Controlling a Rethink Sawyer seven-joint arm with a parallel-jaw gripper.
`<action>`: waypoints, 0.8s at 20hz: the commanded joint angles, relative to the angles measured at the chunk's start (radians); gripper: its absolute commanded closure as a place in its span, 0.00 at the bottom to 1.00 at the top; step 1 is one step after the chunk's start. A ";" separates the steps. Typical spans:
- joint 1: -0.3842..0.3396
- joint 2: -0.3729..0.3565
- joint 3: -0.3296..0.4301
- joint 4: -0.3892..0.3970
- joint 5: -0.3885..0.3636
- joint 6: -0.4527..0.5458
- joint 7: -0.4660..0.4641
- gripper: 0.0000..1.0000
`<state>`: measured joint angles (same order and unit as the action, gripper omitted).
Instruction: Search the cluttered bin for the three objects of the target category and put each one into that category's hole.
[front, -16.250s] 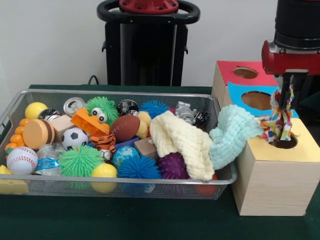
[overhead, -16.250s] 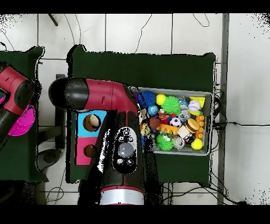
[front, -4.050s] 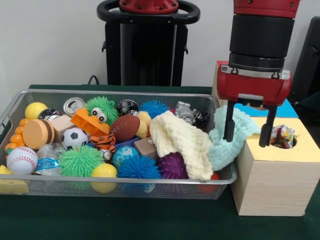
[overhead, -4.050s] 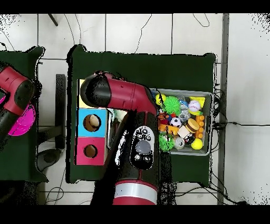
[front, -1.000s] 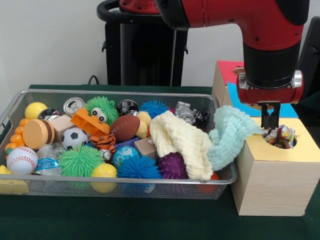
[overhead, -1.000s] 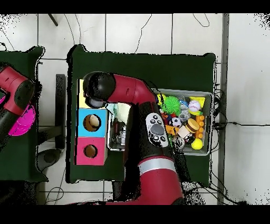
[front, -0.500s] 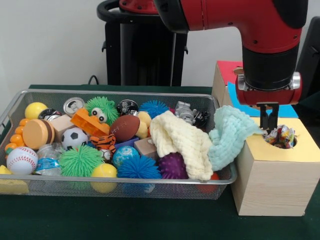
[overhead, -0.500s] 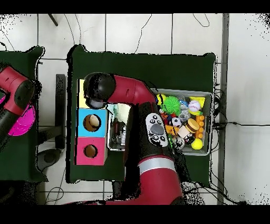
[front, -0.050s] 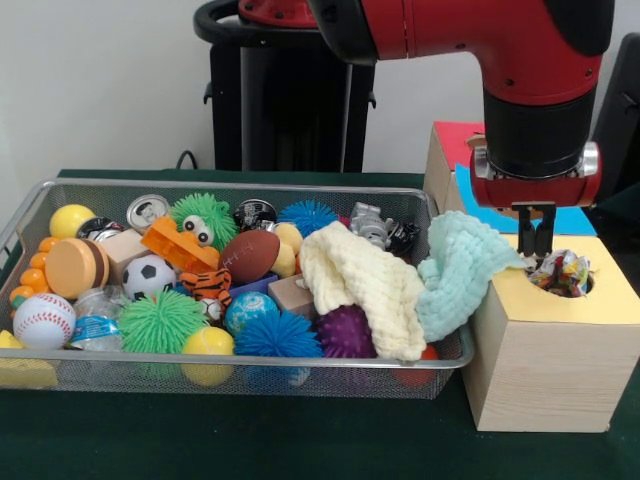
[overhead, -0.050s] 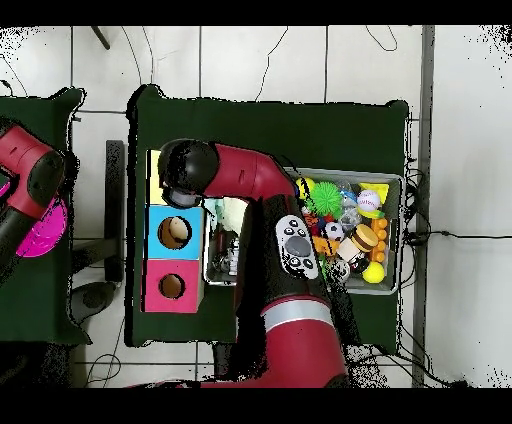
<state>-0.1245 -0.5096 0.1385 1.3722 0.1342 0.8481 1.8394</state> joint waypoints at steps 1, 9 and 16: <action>-0.019 -0.007 0.071 0.086 0.001 -0.033 0.049 1.00; -0.013 -0.016 0.086 0.057 0.025 -0.029 0.068 1.00; -0.011 -0.021 0.095 0.074 0.022 -0.112 0.081 1.00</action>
<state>-0.1247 -0.5218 0.1547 1.3751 0.1348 0.8400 1.8394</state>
